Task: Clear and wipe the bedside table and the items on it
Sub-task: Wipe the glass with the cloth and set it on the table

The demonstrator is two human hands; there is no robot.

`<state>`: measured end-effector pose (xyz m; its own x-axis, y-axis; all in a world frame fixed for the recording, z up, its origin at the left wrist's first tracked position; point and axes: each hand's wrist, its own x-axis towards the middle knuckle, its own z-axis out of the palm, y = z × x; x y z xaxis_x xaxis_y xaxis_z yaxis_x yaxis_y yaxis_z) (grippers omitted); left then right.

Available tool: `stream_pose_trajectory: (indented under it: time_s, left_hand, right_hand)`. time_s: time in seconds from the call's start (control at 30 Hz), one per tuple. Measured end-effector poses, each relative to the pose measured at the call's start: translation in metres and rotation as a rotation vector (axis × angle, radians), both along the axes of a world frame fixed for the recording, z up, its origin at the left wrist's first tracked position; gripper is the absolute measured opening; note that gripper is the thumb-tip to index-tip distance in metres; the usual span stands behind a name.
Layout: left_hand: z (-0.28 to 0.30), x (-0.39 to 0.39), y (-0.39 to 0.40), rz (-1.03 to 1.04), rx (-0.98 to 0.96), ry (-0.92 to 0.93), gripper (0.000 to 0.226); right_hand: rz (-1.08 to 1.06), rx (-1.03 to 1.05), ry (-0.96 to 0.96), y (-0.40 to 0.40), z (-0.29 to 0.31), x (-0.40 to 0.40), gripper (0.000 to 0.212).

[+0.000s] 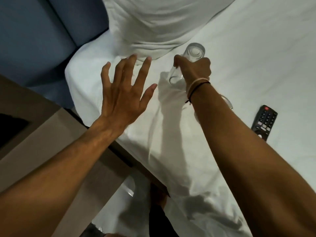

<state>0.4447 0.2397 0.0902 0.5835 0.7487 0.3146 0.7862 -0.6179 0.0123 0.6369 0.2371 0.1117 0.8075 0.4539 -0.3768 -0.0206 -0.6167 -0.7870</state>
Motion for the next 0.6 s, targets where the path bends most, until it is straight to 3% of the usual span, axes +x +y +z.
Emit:
stream_pose_trajectory:
  time_s: [0.1, 0.17, 0.23, 0.37, 0.47, 0.6]
  left_hand:
    - [-0.011, -0.038, -0.011, 0.072, -0.034, -0.071, 0.059]
    - [-0.024, -0.078, -0.029, 0.114, -0.058, -0.098, 0.059]
    - [-0.042, -0.126, -0.054, 0.156, -0.092, -0.063, 0.058]
    - [-0.074, -0.23, -0.103, 0.36, -0.193, 0.055, 0.053]
    - [-0.086, -0.316, -0.147, 0.524, -0.332, 0.149, 0.057]
    - [-0.096, -0.403, -0.217, 0.585, -0.487, 0.302, 0.063]
  right_hand:
    - [0.087, 0.26, 0.13, -0.014, -0.002, -0.025, 0.052]
    - [0.237, 0.396, 0.434, -0.026, 0.008, -0.059, 0.019]
    - [0.358, 0.465, 0.769, -0.038, 0.016, -0.1, 0.003]
    - [0.509, 0.43, 1.173, -0.058, 0.008, -0.189, 0.045]
    - [0.61, 0.311, 1.279, -0.074, -0.011, -0.258, 0.03]
    - [0.657, 0.121, 1.399, -0.111, -0.059, -0.33, 0.049]
